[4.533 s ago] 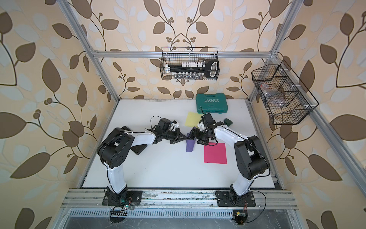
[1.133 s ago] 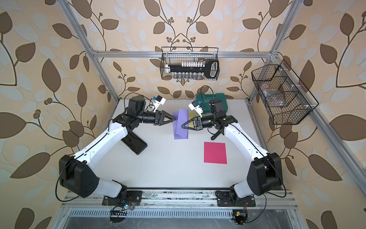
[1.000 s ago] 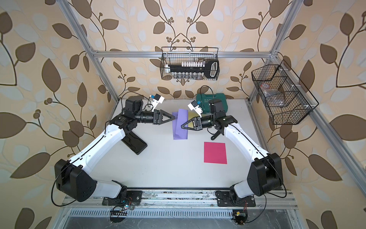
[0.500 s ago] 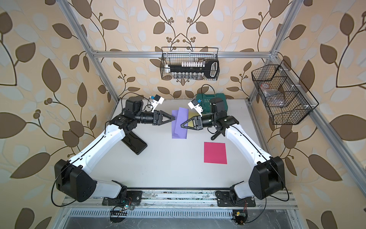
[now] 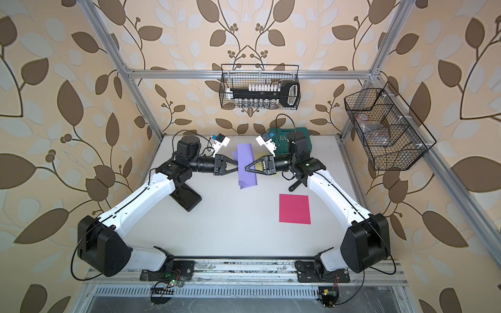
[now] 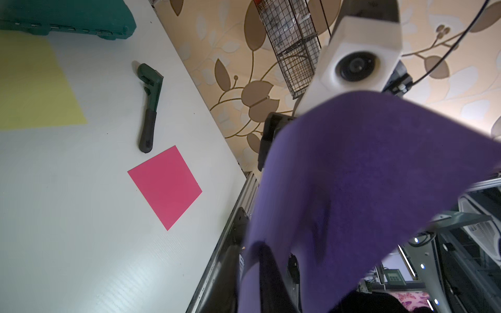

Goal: Fold the square paper diagonally
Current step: Fold the paper.

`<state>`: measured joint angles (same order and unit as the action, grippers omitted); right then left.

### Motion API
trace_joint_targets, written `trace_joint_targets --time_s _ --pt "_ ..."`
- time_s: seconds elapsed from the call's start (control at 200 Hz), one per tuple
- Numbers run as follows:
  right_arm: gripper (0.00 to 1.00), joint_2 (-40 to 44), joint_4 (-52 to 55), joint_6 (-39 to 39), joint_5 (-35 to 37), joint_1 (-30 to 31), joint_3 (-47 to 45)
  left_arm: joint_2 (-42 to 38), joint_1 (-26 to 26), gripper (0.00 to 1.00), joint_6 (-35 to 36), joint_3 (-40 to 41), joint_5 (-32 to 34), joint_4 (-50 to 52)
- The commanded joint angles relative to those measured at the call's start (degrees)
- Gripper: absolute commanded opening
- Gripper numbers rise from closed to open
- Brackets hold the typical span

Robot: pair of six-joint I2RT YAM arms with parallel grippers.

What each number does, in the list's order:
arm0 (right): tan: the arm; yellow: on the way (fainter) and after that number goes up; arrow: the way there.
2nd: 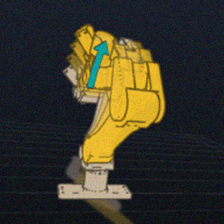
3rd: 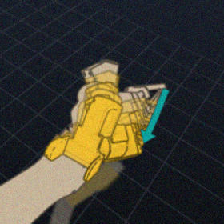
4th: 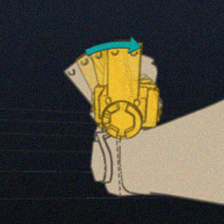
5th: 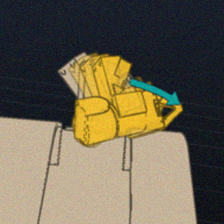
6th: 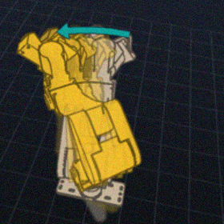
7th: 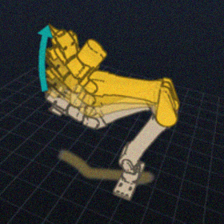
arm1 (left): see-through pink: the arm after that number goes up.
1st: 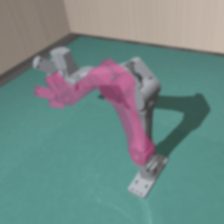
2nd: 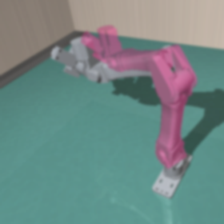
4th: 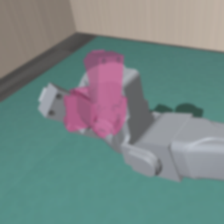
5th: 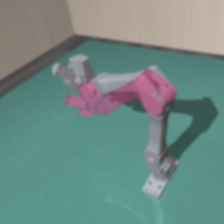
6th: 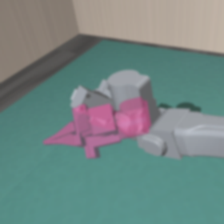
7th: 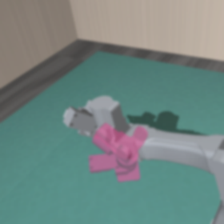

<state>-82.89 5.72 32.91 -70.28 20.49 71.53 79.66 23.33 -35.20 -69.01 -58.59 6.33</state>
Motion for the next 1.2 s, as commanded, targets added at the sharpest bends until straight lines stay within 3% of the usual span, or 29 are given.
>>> trace_joint_targets --time_s 0.0,0.395,0.79,1.01,1.195 --pt "0.24 0.7 -5.6 4.2 2.3 0.2 -1.5 -1.7 0.5 0.10 0.5 0.5 -0.9 -2.7" --pt "0.30 1.0 -30.0 24.0 12.3 0.5 -10.0 -3.2 1.0 0.05 -1.5 3.8 2.2 -6.3" --pt "0.30 0.7 -41.6 30.9 18.2 1.6 -13.0 -2.5 3.1 0.05 -2.2 4.3 3.4 -8.0" --pt "0.20 0.7 -44.0 32.1 20.6 1.6 -13.2 -2.5 3.7 0.05 -2.8 4.8 3.9 -8.8" --pt "0.19 1.5 -44.2 32.1 23.0 1.7 -13.9 -2.4 4.4 0.06 -3.7 5.5 4.4 -10.3"
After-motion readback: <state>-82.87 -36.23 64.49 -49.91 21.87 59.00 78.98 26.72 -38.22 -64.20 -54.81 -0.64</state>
